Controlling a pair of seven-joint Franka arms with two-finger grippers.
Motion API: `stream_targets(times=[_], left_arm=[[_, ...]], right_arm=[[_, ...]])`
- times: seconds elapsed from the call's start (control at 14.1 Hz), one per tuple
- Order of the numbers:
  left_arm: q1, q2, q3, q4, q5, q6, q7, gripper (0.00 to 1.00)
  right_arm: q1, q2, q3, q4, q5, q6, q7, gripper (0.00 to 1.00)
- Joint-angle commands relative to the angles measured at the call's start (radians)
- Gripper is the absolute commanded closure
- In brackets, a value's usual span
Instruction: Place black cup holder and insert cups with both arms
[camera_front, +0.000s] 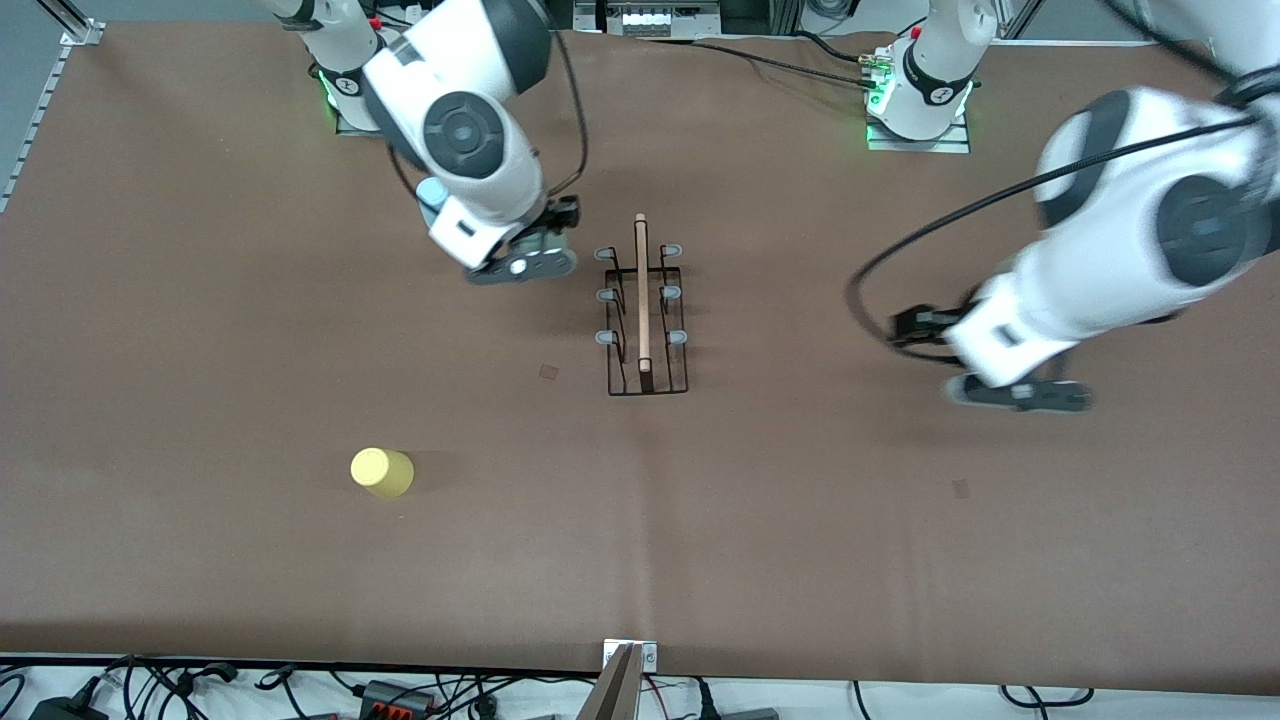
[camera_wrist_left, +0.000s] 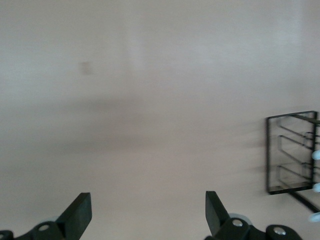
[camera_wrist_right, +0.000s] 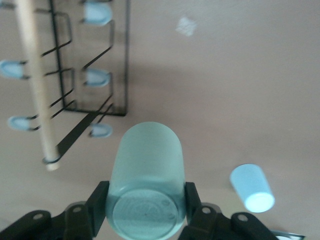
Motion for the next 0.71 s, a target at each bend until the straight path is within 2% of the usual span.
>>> stream_targets(times=[0.0,0.21,0.43,0.64], left_arm=[[0.008,-0.121,0.099,-0.088,-0.002,-0.028,0.054,0.00],[0.040,-0.161,0.104,-0.131,-0.002,-0.005,0.054,0.00],[0.042,-0.259,0.103,-0.298,-0.002,0.116,0.051,0.00],[0.091,-0.262,0.066,-0.297,0.006,0.095,0.060,0.00]], right_arm=[[0.039,0.031,0.000,0.015,0.026,0.038,0.013,0.68],[0.062,0.080,0.000,0.015,0.021,0.087,0.021,0.68],[0.080,0.104,0.000,0.015,0.015,0.116,0.046,0.68],[0.082,0.119,0.000,0.015,0.013,0.126,0.046,0.68]])
